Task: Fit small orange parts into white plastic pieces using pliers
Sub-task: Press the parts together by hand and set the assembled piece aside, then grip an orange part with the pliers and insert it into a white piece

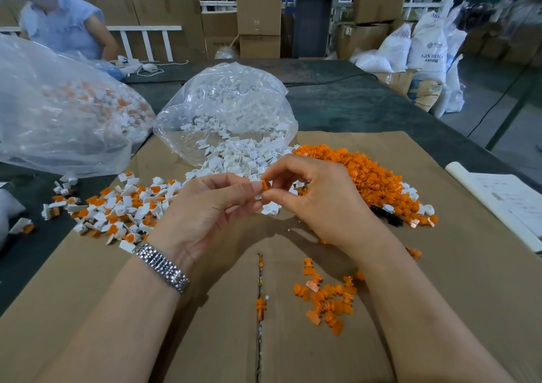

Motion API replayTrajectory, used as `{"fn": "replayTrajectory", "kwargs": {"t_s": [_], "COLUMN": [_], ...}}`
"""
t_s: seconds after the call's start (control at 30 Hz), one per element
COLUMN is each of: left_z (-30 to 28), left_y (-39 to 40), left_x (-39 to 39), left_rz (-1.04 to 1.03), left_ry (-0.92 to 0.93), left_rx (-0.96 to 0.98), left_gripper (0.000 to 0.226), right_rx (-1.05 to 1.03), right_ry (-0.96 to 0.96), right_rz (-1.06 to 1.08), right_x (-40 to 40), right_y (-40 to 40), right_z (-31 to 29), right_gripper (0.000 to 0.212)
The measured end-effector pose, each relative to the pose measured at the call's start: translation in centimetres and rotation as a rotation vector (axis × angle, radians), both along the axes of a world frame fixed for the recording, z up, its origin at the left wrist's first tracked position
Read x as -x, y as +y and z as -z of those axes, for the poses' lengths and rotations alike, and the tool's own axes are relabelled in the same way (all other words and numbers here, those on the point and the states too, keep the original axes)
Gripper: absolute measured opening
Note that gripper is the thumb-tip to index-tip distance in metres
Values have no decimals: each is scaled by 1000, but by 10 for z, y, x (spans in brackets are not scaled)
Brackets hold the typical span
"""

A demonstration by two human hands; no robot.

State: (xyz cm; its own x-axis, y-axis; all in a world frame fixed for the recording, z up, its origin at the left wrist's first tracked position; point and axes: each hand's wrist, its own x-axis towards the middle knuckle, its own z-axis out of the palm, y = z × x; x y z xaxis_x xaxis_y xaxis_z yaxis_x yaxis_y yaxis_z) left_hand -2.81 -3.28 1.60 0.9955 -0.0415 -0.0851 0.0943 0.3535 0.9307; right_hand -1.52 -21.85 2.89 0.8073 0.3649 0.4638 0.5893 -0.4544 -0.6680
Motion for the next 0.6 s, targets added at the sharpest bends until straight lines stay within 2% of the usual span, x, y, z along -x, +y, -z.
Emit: {"fn": "replayTrajectory", "kwargs": {"t_s": [0.13,0.2,0.3,0.33,0.4,0.6], "left_z": [0,0,1,2,3,5], "left_y": [-2,-2,-1,0,1,1], "left_x": [-1,-2,-3,-4,-5,-7], "left_rz": [-25,-57,-86,-91,-101,-122], "left_ry": [-3,8,16,17,7,-14], "left_rx": [0,13,6,-2,-29,-41], "left_gripper": [26,21,9,9,10,16], "right_rx": [43,124,448,560,707,727], "right_ry": [67,93,179,272,423,419], "right_rz": [5,129,531,614,652,689], "right_x": [-1,-6,-12,-13,-14,-16], "right_y": [-4,-11,-23,-26,-27,-27], "right_z": [-2,-3,-2,-1,3,8], "right_gripper": [23,34,58,67,78,58]}}
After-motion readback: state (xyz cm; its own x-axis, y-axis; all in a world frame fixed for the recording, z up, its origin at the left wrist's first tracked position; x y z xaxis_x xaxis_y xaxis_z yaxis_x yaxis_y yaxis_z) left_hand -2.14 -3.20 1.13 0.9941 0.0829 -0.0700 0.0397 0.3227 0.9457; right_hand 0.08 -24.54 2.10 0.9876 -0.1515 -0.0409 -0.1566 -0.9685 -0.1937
